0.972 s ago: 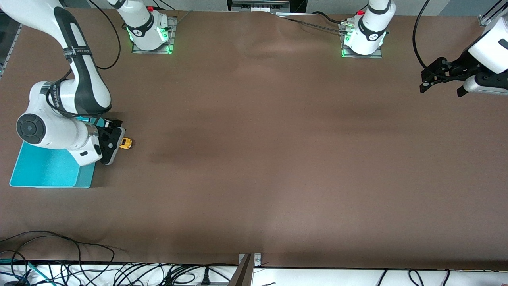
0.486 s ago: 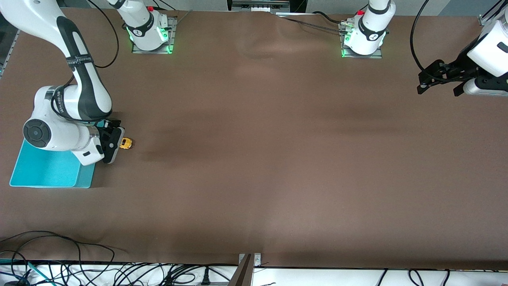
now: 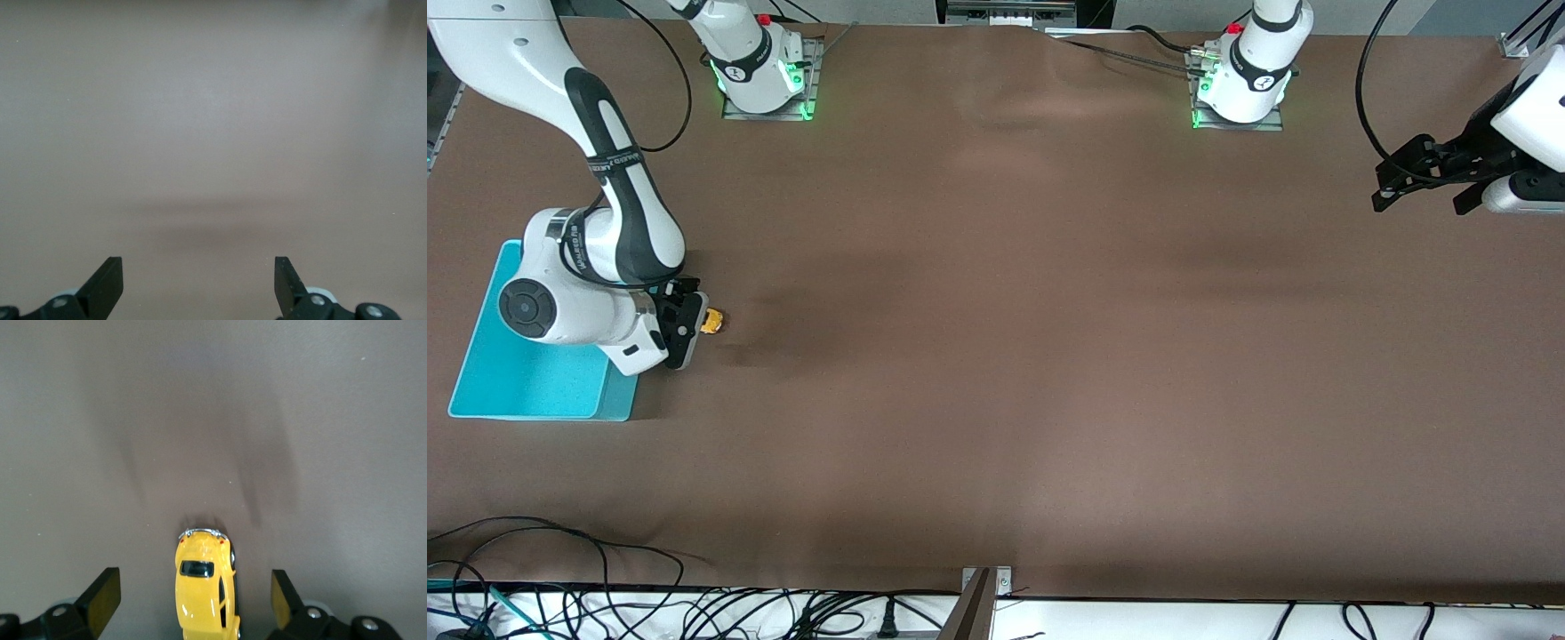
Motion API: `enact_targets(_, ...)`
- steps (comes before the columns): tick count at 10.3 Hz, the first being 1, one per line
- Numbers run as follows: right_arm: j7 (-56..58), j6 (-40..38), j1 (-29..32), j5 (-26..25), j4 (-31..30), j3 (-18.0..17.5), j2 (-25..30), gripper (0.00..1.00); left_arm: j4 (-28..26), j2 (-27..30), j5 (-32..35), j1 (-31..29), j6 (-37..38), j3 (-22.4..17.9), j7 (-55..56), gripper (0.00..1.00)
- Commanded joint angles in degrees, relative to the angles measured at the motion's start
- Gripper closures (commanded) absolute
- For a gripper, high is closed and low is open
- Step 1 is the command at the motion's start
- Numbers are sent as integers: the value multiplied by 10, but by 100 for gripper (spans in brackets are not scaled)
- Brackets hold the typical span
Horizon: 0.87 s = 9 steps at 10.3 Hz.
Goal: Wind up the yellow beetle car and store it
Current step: 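Close the right gripper on the car and lift it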
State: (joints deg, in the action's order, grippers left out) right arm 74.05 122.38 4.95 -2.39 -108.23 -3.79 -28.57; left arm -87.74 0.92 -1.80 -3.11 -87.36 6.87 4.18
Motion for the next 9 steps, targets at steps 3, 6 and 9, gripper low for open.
enact_targets(3,14,57,3,-41,-42,-1,1,0,17,-1,-8,3,20,15,0,0)
enact_targets(6,23,74,3,-46,-63,0,-1,0,17,-1,-8,3,20,19,0,0)
enact_targets(9,63,101,3,-65,-64,25,-12,0,17,-3,-8,4,20,20,0,0)
